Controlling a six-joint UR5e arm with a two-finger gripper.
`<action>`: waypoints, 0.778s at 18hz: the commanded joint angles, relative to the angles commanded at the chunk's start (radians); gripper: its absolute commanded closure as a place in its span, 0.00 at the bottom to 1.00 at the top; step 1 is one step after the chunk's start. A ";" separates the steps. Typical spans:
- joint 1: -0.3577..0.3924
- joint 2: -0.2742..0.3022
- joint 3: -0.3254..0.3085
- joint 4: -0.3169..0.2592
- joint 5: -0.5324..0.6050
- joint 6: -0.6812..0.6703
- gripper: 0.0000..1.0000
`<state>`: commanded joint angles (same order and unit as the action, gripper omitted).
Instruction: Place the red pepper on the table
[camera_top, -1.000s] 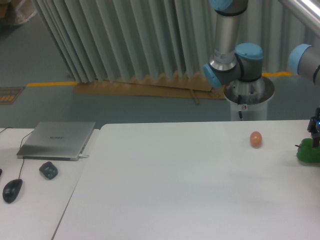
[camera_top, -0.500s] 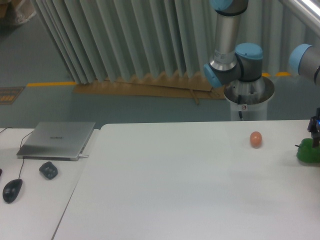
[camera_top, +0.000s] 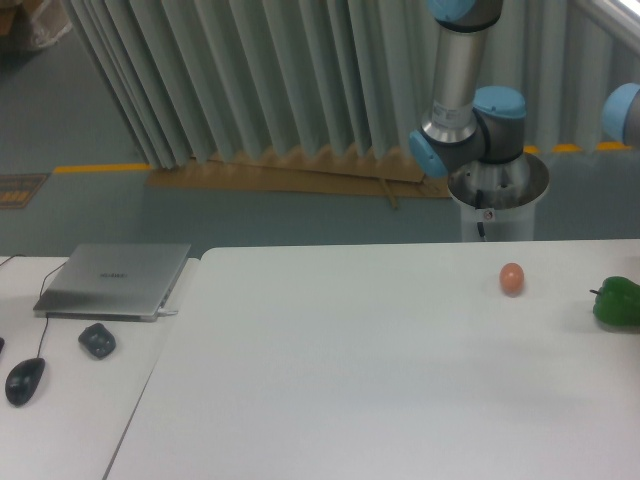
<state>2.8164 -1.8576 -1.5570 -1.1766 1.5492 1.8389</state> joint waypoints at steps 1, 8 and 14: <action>0.002 -0.002 0.000 0.000 0.020 0.003 0.00; 0.043 -0.052 0.012 0.008 0.065 0.011 0.00; 0.061 -0.012 -0.002 0.031 0.071 -0.003 0.00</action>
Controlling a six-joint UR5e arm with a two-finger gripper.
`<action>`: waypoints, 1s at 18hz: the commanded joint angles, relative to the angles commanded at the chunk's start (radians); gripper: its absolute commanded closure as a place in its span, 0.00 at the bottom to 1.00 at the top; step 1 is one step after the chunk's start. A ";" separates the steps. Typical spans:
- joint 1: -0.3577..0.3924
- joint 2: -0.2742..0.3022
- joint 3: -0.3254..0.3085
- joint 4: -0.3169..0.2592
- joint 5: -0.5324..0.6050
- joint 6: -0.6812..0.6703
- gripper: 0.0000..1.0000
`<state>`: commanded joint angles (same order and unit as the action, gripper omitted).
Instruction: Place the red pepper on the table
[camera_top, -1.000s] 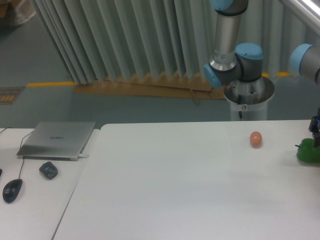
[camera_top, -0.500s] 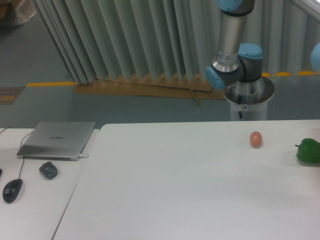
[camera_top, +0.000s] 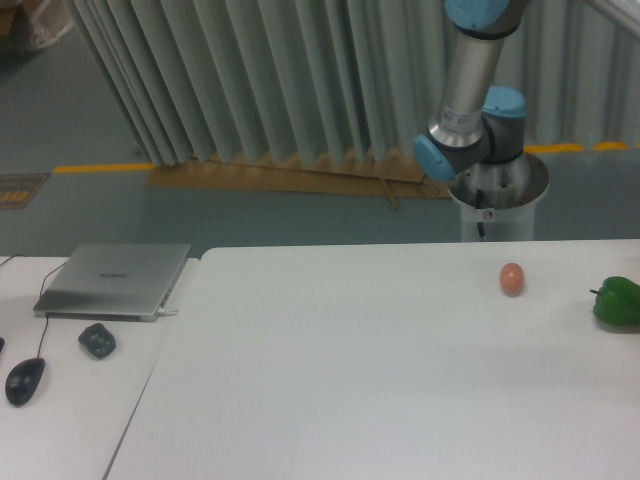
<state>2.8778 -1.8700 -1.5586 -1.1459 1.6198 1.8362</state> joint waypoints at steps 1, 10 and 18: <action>0.002 -0.009 0.009 0.003 0.006 0.003 0.00; 0.084 -0.077 0.021 0.049 0.002 0.078 0.00; 0.048 -0.161 0.081 0.146 -0.014 0.066 0.00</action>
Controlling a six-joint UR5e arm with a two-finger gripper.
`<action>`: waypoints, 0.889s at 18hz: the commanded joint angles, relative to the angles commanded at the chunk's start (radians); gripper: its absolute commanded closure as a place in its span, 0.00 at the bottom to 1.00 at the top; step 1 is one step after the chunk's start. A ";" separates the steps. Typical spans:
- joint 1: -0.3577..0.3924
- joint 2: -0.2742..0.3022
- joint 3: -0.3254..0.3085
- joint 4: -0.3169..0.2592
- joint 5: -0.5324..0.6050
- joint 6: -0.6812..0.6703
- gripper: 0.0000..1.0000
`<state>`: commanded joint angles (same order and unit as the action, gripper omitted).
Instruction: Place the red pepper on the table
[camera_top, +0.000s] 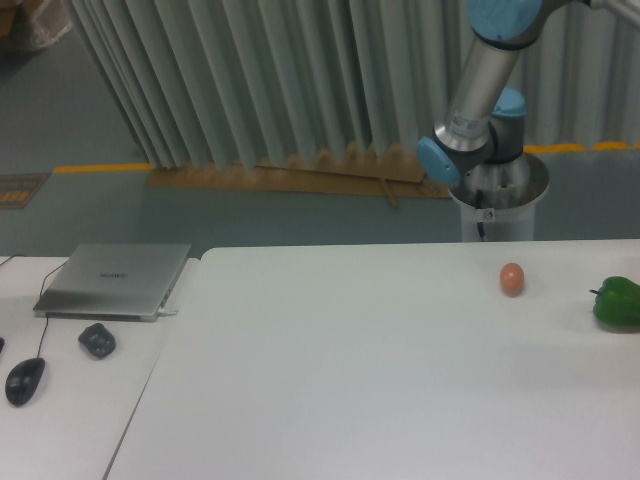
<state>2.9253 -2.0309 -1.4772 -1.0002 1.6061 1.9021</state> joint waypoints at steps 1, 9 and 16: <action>-0.002 -0.009 0.000 0.005 0.000 -0.002 0.00; 0.000 -0.029 0.005 0.009 0.005 -0.021 0.00; 0.005 -0.061 0.014 0.009 0.005 -0.049 0.00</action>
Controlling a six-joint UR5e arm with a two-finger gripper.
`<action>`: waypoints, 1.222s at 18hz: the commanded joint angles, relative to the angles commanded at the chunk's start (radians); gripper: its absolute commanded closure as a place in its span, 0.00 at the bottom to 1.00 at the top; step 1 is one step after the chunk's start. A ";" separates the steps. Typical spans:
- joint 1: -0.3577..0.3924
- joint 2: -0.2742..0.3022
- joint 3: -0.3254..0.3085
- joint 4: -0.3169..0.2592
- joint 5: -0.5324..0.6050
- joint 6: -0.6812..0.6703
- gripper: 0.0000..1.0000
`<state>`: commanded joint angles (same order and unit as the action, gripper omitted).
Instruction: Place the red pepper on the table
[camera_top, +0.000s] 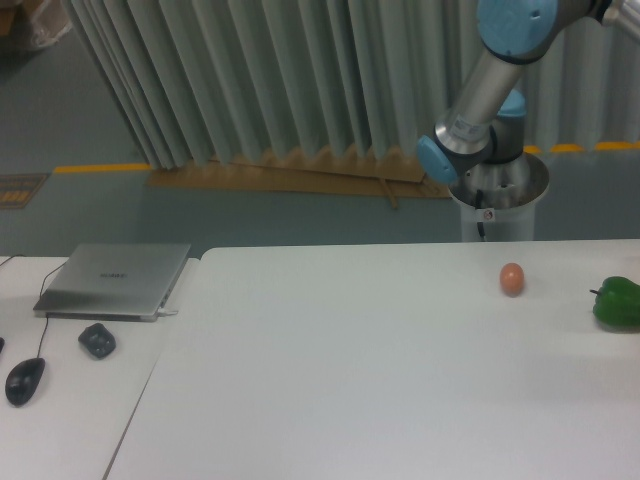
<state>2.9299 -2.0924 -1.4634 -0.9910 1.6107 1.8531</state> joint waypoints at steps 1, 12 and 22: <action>-0.001 -0.002 0.000 0.000 0.002 -0.003 0.00; 0.003 -0.011 -0.009 0.000 0.009 -0.005 0.22; -0.005 -0.002 -0.015 -0.005 0.029 -0.005 0.55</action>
<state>2.9253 -2.0939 -1.4787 -0.9956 1.6398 1.8484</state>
